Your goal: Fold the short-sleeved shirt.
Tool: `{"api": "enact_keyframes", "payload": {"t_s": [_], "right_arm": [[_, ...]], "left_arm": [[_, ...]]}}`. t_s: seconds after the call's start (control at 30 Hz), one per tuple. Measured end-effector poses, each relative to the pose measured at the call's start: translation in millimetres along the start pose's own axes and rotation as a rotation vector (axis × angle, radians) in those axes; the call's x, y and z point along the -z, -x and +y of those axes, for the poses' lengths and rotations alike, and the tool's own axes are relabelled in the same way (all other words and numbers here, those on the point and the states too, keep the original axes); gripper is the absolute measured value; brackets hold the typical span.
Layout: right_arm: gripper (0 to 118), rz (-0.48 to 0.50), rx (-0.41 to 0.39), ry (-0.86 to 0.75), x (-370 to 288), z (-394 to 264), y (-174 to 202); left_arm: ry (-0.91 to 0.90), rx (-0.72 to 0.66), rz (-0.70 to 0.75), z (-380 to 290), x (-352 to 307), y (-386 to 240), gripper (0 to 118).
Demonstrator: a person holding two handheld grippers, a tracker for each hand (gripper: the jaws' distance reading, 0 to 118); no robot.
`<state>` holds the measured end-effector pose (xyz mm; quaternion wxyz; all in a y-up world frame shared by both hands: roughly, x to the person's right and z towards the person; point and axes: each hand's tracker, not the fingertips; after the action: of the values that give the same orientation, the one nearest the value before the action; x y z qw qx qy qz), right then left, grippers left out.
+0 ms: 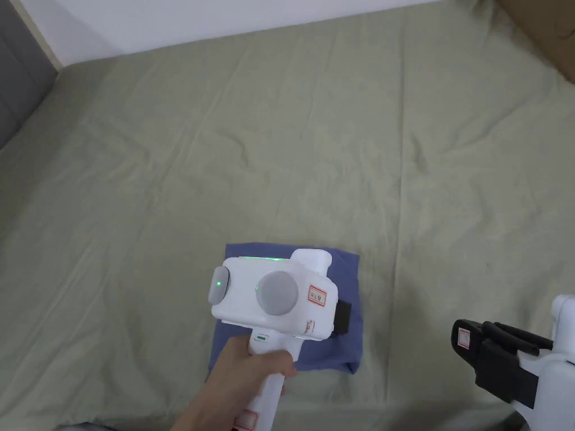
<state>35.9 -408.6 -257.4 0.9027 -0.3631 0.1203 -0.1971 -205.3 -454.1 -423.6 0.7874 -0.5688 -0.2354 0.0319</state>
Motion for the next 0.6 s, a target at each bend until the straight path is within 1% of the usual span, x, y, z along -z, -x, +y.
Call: {"api": "enact_keyframes", "payload": {"t_s": [0.1, 0.17, 0.3, 0.33, 0.4, 0.47, 0.5, 0.53, 0.57, 0.6], "right_arm": [[0, 0.013, -0.029, 0.024, 9, 6, 7], [0, 0.031, -0.084, 0.05, 23, 12, 18], [0, 0.079, -0.195, 0.088, 61, 29, 50], [0, 0.089, -0.208, 0.101, 77, 34, 61], [0, 0.1, -0.24, 0.126, 108, 38, 75], [0, 0.094, -0.272, 0.176, 139, 37, 91], [0, 0.092, -0.298, 0.217, 157, 33, 101], [0, 0.071, -0.303, 0.254, 172, 28, 109], [0, 0.029, -0.308, 0.274, 188, 20, 110], [0, -0.023, -0.32, 0.311, 202, 11, 109]], "left_arm": [[-0.052, -0.034, -0.089, 1, -26, 11, 0], [-0.126, -0.069, -0.143, -2, -54, 25, 0], [-0.281, -0.227, -0.278, -18, -111, 80, 0], [-0.332, -0.295, -0.311, -27, -122, 107, 0], [-0.385, -0.371, -0.364, -40, -134, 146, 0], [-0.373, -0.42, -0.356, -54, -140, 176, 3], [-0.367, -0.439, -0.333, -61, -149, 178, 5], [-0.364, -0.436, -0.313, -67, -150, 187, 5], [-0.362, -0.429, -0.303, -71, -148, 195, 24], [-0.363, -0.429, -0.308, -74, -144, 201, 49]]}}
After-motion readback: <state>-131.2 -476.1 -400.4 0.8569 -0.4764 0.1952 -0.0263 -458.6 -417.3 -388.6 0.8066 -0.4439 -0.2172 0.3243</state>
